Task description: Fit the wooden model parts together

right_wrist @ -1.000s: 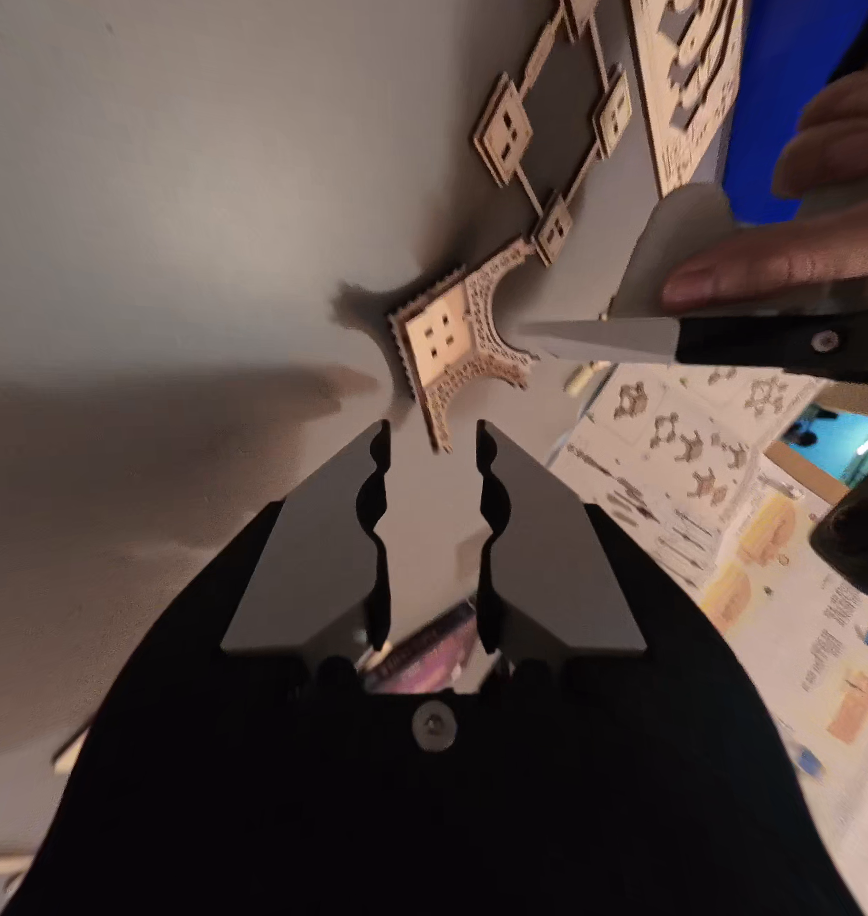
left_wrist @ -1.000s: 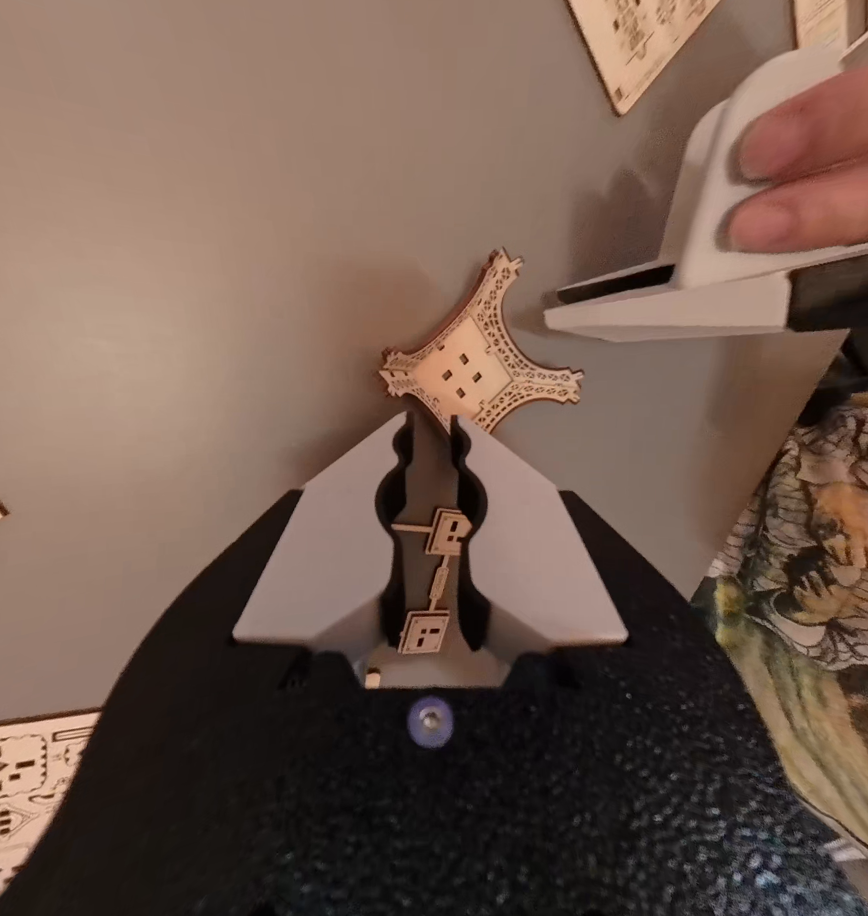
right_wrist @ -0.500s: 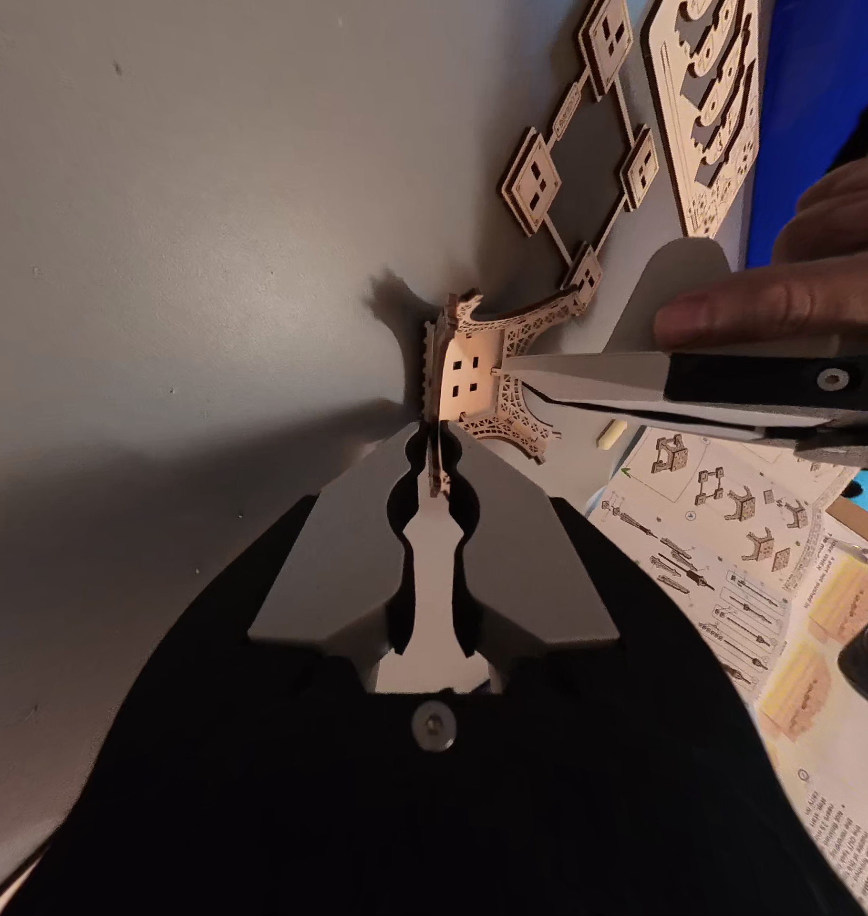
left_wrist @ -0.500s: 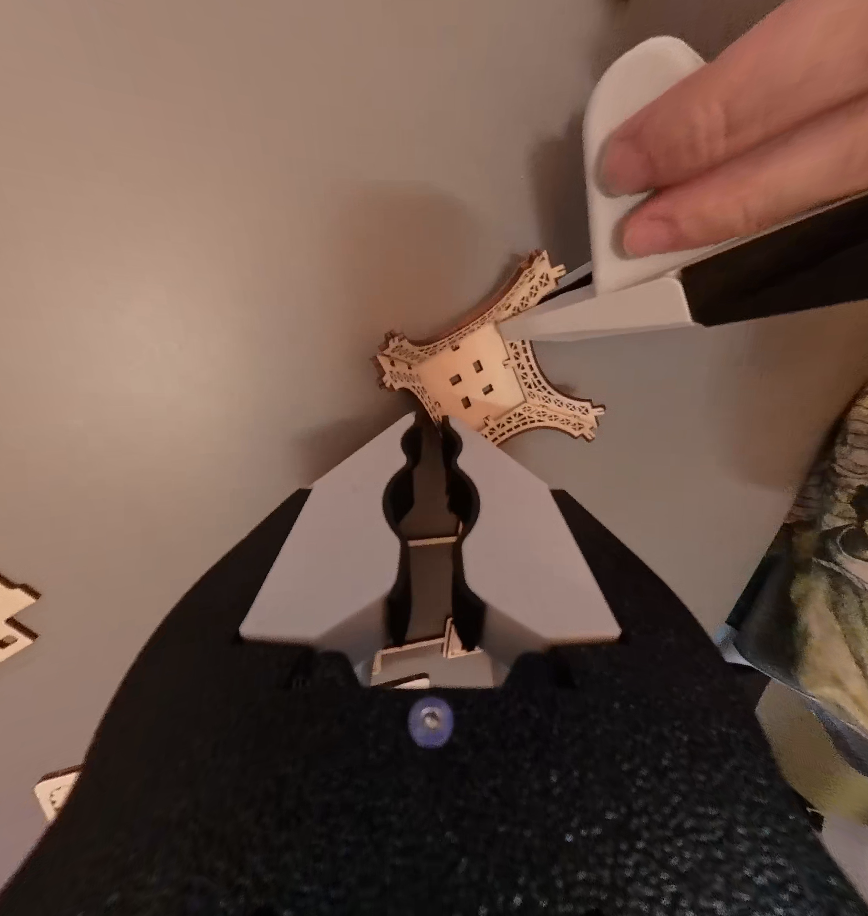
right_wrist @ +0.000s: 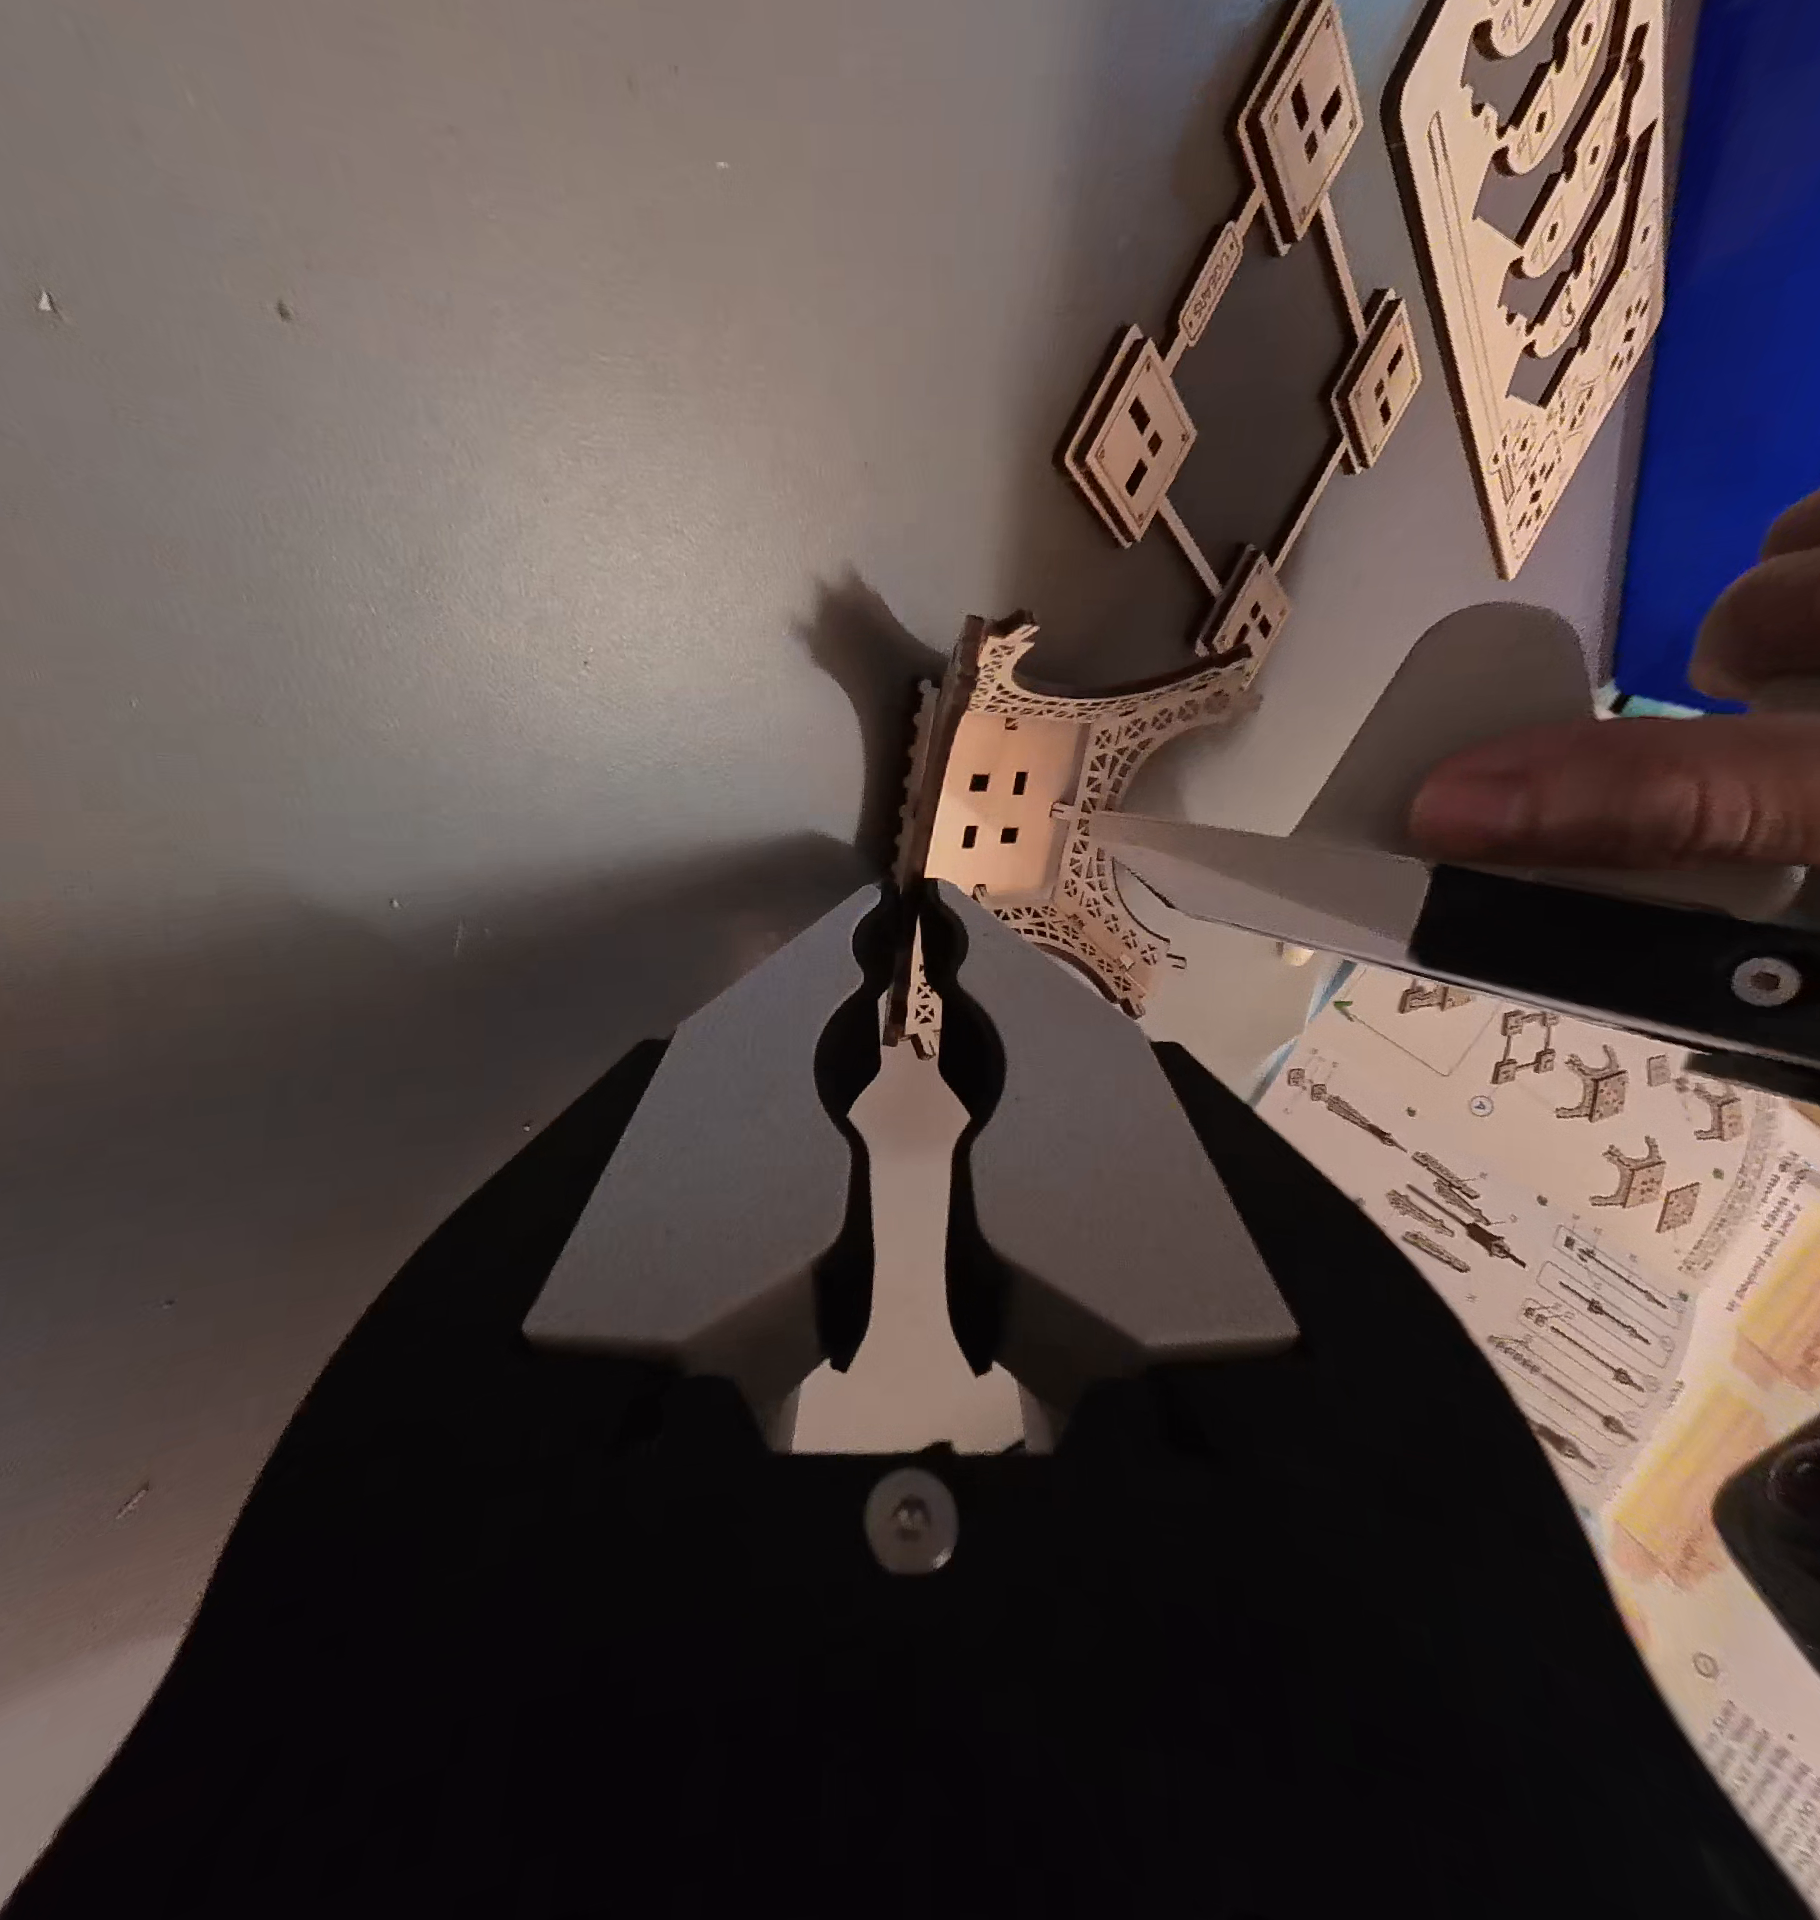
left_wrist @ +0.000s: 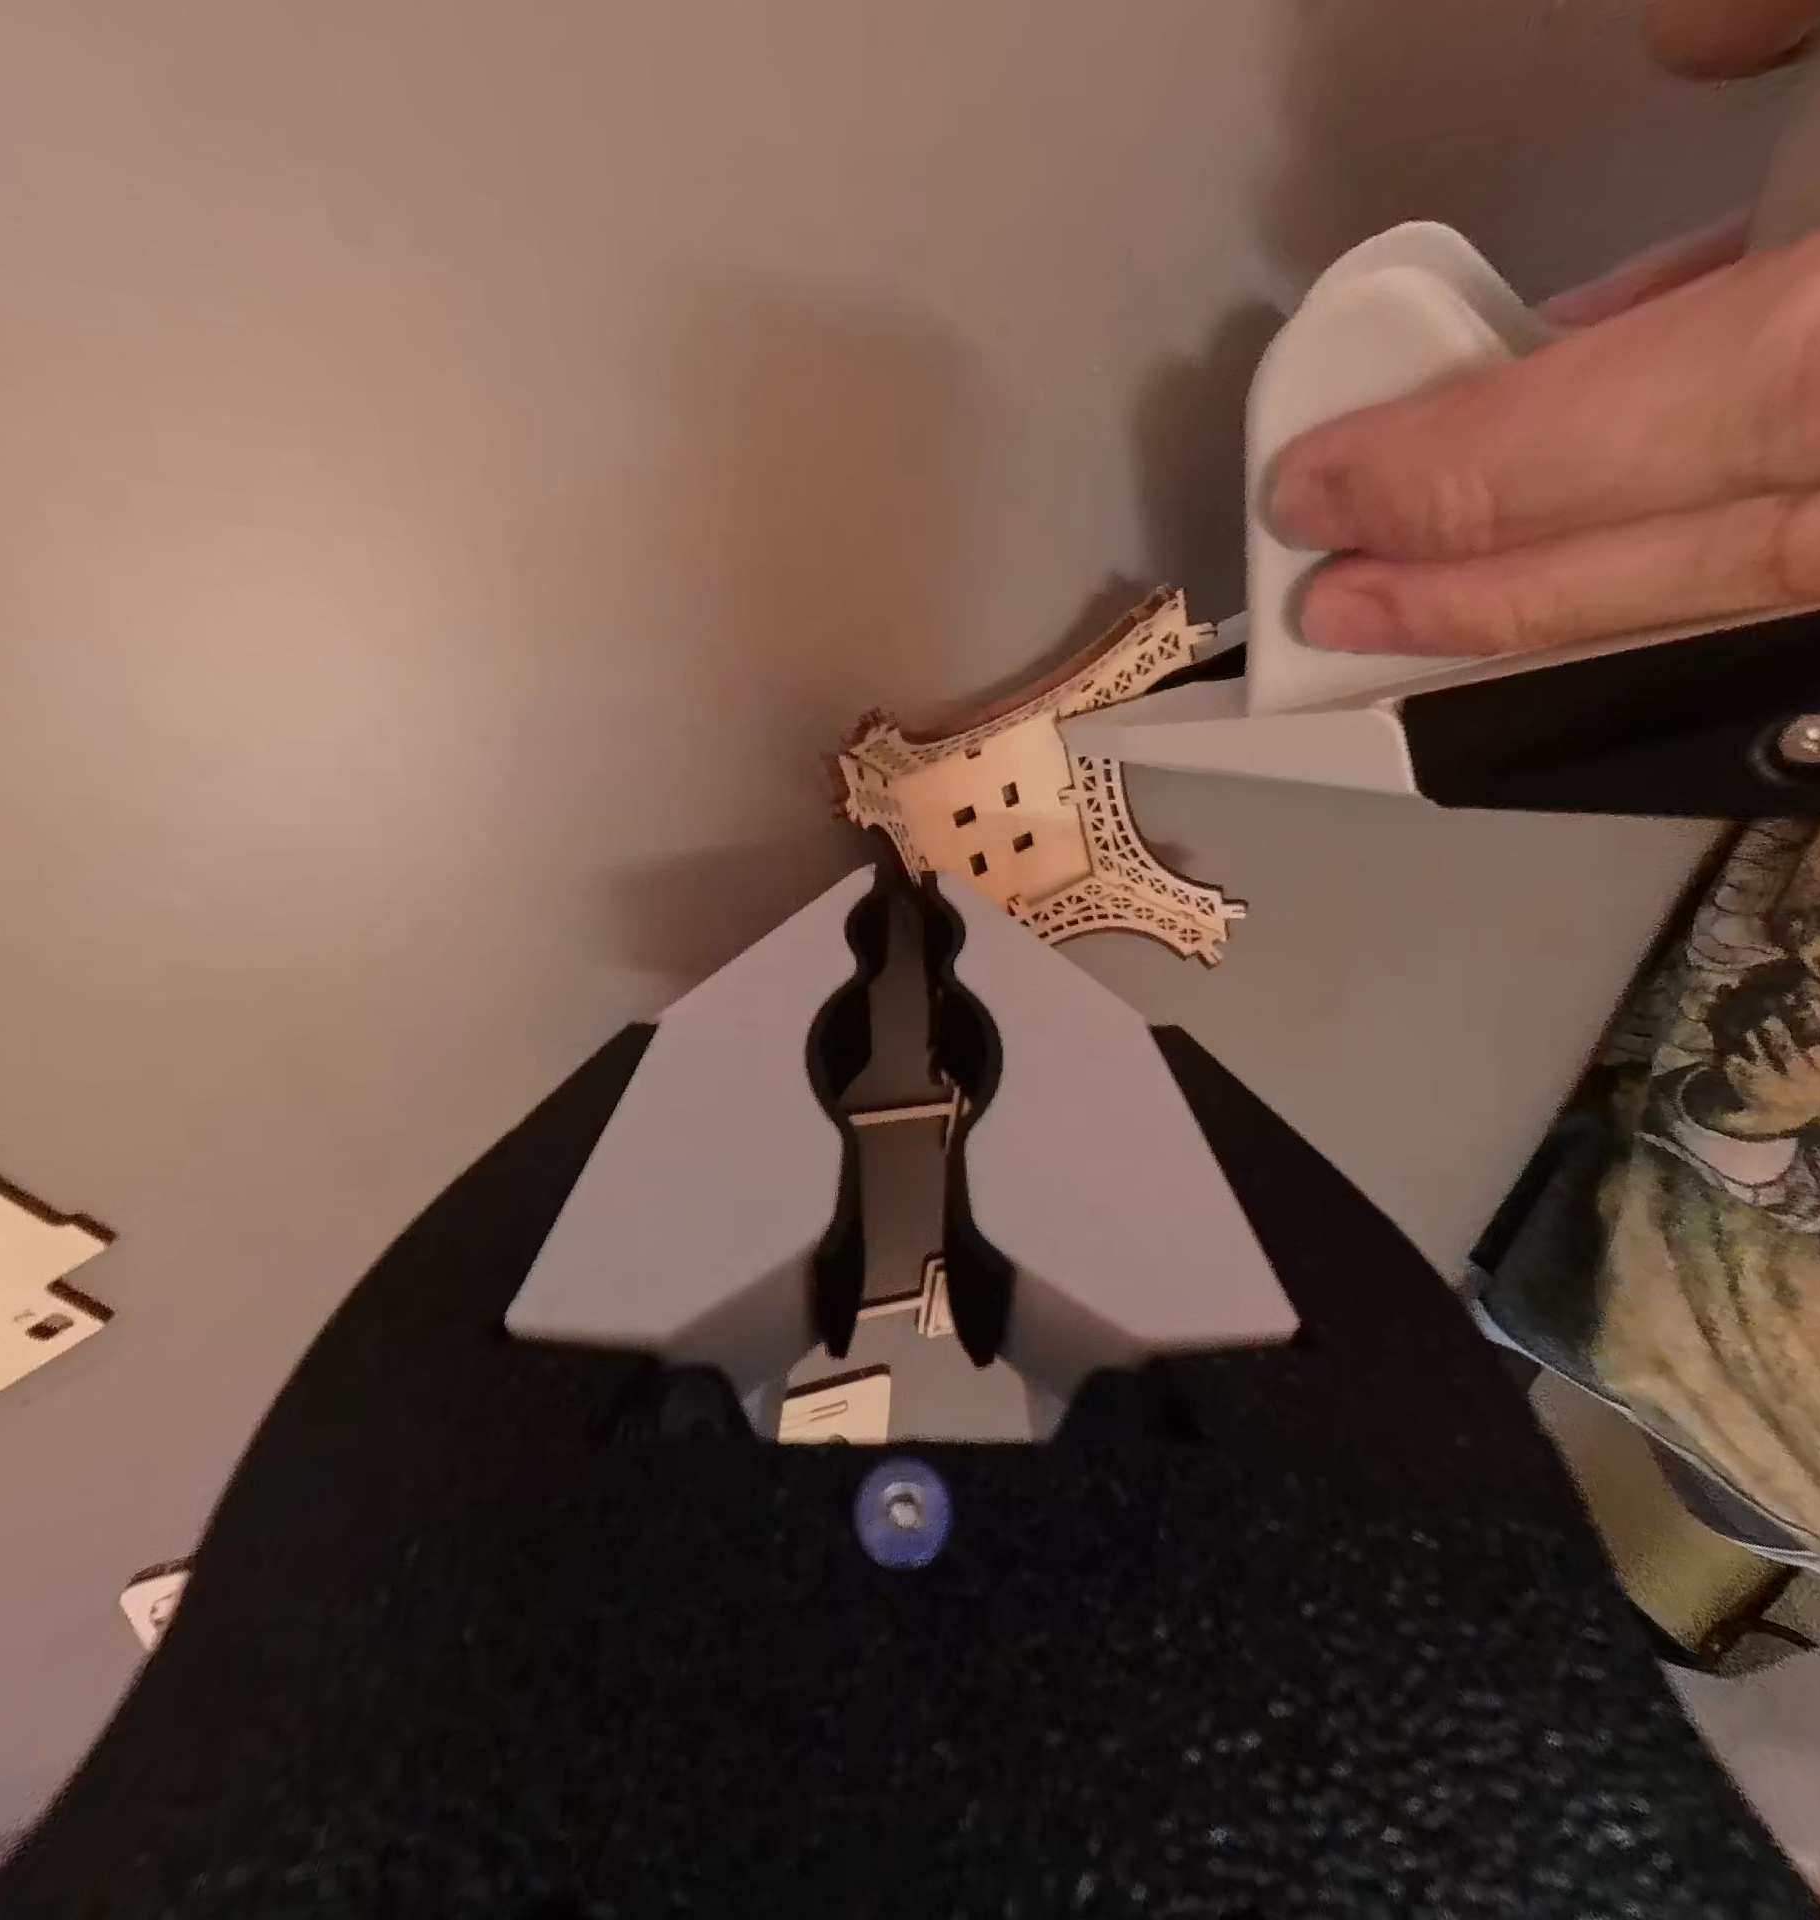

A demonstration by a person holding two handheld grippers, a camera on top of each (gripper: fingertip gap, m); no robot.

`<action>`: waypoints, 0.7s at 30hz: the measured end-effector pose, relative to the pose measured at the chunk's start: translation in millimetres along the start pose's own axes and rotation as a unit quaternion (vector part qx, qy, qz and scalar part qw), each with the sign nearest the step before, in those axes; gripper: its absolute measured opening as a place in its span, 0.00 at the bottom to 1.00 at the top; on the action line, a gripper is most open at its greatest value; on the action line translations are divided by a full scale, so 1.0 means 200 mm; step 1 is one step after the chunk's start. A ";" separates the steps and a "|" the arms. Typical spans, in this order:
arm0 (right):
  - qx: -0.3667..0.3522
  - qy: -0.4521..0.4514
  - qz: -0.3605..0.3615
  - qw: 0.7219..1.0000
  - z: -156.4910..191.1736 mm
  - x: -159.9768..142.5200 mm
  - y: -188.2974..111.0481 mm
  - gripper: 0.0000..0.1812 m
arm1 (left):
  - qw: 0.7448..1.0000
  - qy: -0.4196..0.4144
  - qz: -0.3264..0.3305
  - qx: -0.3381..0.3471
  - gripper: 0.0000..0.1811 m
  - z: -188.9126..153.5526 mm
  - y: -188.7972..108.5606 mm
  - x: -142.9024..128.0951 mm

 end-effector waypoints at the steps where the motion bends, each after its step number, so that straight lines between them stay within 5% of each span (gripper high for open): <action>1: 0.003 0.005 0.000 1.000 0.00 0.00 0.00 0.01 | 1.000 -0.004 0.003 0.000 0.01 0.00 0.00 0.00; 21: 0.003 0.018 0.012 1.000 -0.01 0.01 0.00 0.01 | 0.993 0.006 0.063 0.097 0.01 -0.06 0.03 0.03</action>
Point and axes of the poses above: each gripper's, where its closed fingertips meet, y out along the fingers, x out of its top, z = x × y across the jaws, the point moved 7 cm from there along -y, back along the fingers
